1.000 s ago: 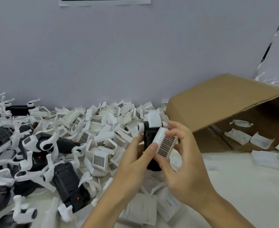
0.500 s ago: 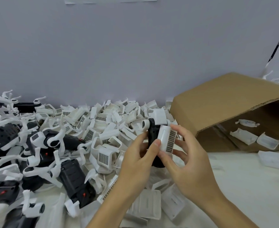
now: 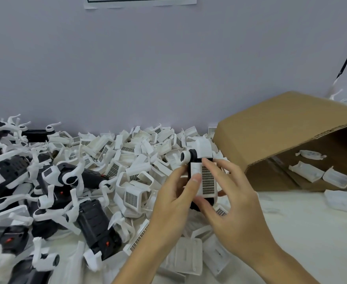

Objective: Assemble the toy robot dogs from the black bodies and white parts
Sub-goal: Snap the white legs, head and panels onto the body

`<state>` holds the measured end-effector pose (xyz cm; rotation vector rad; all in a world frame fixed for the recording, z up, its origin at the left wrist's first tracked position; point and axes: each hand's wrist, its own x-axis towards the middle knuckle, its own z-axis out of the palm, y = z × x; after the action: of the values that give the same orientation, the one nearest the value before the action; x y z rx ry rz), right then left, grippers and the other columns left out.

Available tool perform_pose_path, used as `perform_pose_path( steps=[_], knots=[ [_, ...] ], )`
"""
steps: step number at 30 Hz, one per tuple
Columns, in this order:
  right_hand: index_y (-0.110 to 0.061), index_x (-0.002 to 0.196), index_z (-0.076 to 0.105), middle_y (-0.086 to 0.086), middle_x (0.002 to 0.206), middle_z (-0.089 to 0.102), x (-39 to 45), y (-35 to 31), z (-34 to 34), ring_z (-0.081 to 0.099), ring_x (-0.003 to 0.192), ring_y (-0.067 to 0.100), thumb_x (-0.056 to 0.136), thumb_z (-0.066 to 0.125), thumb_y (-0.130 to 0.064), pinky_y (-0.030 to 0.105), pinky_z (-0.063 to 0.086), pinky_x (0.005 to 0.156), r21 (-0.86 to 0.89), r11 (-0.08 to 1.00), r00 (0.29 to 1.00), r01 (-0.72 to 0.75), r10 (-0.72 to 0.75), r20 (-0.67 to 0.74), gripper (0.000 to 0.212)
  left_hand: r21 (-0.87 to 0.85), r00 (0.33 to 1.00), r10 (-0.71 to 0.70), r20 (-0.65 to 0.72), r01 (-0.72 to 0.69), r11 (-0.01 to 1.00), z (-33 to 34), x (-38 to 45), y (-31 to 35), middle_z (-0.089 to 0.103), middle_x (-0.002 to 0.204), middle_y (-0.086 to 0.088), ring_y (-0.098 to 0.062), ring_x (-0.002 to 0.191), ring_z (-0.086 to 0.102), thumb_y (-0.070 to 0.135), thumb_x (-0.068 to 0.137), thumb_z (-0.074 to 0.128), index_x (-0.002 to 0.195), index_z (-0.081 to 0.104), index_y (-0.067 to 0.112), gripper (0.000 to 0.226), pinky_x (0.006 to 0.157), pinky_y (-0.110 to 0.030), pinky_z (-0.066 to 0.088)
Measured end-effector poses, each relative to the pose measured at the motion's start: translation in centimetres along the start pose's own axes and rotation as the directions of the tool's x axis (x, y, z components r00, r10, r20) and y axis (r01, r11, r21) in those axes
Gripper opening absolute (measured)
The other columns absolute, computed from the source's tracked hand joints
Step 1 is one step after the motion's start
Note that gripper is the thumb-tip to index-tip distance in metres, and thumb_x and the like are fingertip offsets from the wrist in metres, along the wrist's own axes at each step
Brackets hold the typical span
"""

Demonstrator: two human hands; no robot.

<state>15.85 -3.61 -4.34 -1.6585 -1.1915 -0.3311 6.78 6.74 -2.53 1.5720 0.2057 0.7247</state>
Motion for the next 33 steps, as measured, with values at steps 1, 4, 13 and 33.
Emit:
perform_pose_path(
  steps=[1, 4, 13, 33],
  knots=[
    [-0.031, 0.147, 0.049, -0.015, 0.14, 0.045, 0.0, 0.1, 0.0, 0.05, 0.125, -0.002, 0.088, 0.067, -0.038, 0.014, 0.045, 0.099, -0.004, 1.0, 1.0, 0.007, -0.007, -0.006, 0.062, -0.018, 1.0, 0.002, -0.012, -0.003, 1.0, 0.0, 0.1, -0.2, 0.075, 0.09, 0.025, 0.011, 0.084, 0.07, 0.03, 0.092, 0.06, 0.105, 0.068, 0.041, 0.018, 0.067, -0.005, 0.05],
    [-0.031, 0.147, 0.048, -0.011, 0.142, 0.044, -0.1, 0.2, -0.1, 0.052, 0.122, 0.001, 0.089, 0.076, -0.025, 0.01, 0.044, 0.097, -0.015, 1.0, 1.0, 0.021, -0.021, 0.004, 0.065, -0.046, 0.999, -0.001, -0.036, -0.001, 0.999, 0.0, 0.3, -0.4, 0.078, 0.1, -0.003, -0.018, 0.09, 0.076, 0.034, 0.081, 0.067, 0.116, 0.067, 0.025, 0.036, 0.071, -0.021, 0.057],
    [-0.026, 0.108, 0.067, -0.013, 0.102, 0.075, 0.5, -0.5, -0.7, 0.07, 0.101, 0.009, 0.087, 0.062, -0.051, 0.027, 0.056, 0.087, 0.461, 0.779, 0.89, -0.425, 0.453, 0.056, 0.033, -0.068, 0.999, -0.046, -0.002, 0.046, 0.997, -0.3, -0.1, -0.6, 0.078, 0.103, -0.003, -0.014, 0.093, 0.075, 0.018, 0.097, 0.062, 0.118, 0.067, 0.018, 0.022, 0.072, -0.02, 0.057],
    [-0.017, 0.1, 0.081, 0.015, 0.102, 0.078, 1.0, -1.1, -0.6, 0.075, 0.099, 0.03, 0.074, 0.071, -0.044, 0.039, 0.062, 0.082, 0.72, 0.477, 0.828, -0.504, 0.503, 0.247, 0.039, 0.053, 0.999, -0.001, -0.041, 0.004, 0.999, 0.4, 0.2, -0.3, 0.07, 0.082, -0.021, -0.017, 0.072, 0.065, 0.043, 0.093, 0.057, 0.088, 0.077, 0.012, 0.037, 0.066, -0.034, 0.053]
  ],
)
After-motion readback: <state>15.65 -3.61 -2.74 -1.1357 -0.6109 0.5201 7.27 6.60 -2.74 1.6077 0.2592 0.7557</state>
